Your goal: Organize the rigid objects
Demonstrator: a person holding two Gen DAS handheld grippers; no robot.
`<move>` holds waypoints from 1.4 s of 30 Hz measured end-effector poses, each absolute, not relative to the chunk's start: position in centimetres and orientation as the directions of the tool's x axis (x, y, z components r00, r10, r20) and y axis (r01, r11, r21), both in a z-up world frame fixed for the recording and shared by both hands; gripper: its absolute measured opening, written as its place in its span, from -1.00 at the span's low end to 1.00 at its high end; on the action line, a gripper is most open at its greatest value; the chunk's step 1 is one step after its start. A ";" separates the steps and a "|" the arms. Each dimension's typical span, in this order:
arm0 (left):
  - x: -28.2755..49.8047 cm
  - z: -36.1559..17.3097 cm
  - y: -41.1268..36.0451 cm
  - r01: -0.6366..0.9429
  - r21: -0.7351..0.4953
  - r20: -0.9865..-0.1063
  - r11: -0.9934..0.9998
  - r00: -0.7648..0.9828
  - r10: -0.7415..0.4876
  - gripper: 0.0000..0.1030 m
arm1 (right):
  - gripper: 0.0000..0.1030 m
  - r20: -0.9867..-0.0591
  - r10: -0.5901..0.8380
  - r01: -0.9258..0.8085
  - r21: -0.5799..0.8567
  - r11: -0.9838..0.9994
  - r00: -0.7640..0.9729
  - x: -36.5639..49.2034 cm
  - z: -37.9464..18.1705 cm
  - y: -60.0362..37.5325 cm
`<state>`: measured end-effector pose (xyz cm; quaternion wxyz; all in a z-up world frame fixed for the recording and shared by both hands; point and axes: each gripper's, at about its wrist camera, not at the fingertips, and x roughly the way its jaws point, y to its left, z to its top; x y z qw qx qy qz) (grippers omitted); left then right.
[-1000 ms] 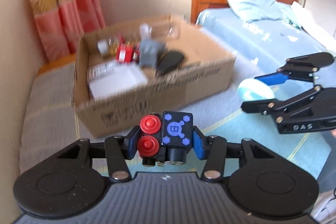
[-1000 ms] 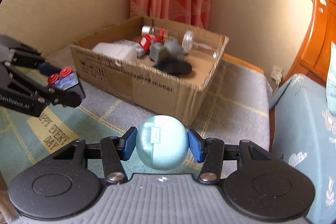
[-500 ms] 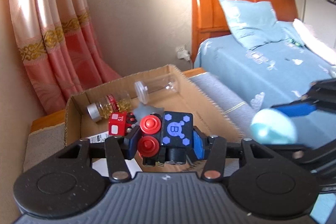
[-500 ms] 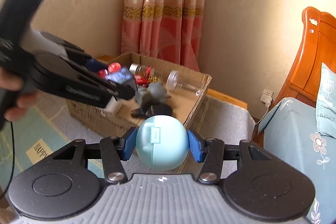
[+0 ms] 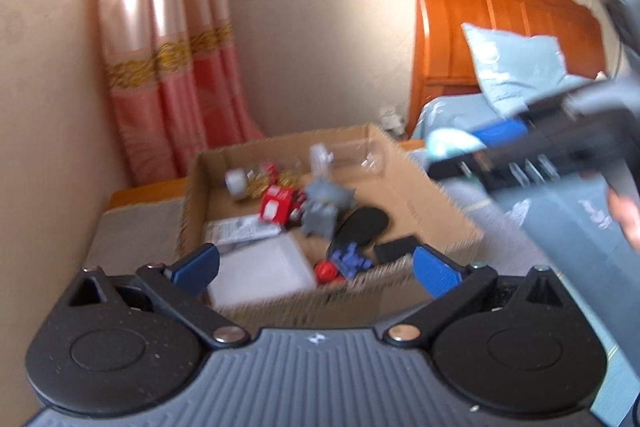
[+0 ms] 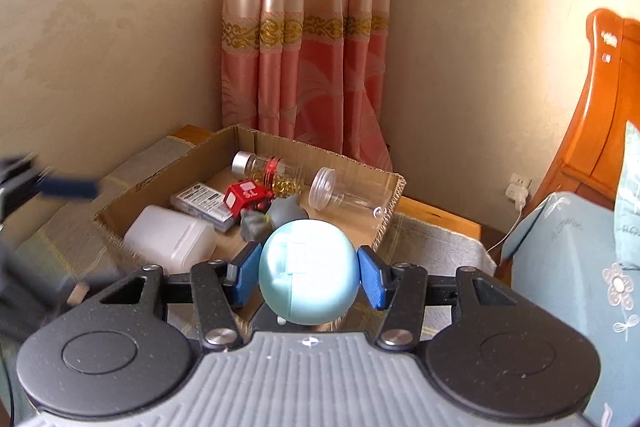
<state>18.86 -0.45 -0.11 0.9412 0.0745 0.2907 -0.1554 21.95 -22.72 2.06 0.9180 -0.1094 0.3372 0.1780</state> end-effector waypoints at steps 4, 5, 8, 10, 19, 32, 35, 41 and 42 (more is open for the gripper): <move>16.9 -0.8 -0.4 0.262 0.113 -0.552 0.958 0.818 -0.159 0.99 | 0.12 -0.695 0.236 -0.379 -0.057 0.923 0.679 25.6 1.0 -21.5; 16.6 -0.9 -0.3 0.255 0.114 -0.551 0.960 0.821 -0.153 0.99 | 0.12 -0.704 0.233 -0.372 -0.048 0.927 0.671 26.5 0.6 -21.2; 15.9 -0.8 0.2 0.251 0.098 -0.550 0.963 0.820 -0.158 0.99 | 0.12 -0.729 0.203 -0.350 -0.053 0.935 0.654 28.9 -0.7 -20.4; 15.7 -0.7 0.6 0.225 0.105 -0.543 0.969 0.829 -0.133 0.99 | 0.12 -0.744 0.180 -0.332 -0.059 0.942 0.643 30.2 -1.5 -20.0; 15.5 -0.5 1.0 0.189 0.104 -0.529 0.976 0.842 -0.106 0.99 | 0.95 -0.700 0.116 -0.221 -0.061 0.973 0.705 30.5 -0.7 -21.0; 17.0 0.0 1.6 0.056 0.088 -0.658 0.995 0.753 0.016 0.99 | 1.00 -0.780 -0.054 -0.080 -0.133 0.988 0.624 18.1 0.4 -19.8; 16.4 0.3 1.3 0.064 0.103 -0.660 0.993 0.751 0.020 0.99 | 1.00 -0.792 -0.045 -0.076 -0.115 0.990 0.609 16.0 -0.4 -19.4; 15.8 1.1 0.8 0.080 0.094 -0.660 0.992 0.751 0.002 0.99 | 1.00 -0.777 -0.043 -0.051 -0.095 0.994 0.628 13.5 0.0 -19.5; 15.8 1.2 0.7 0.080 0.094 -0.660 0.992 0.751 0.002 0.99 | 1.00 -0.774 -0.045 -0.044 -0.095 0.995 0.632 13.4 0.2 -19.6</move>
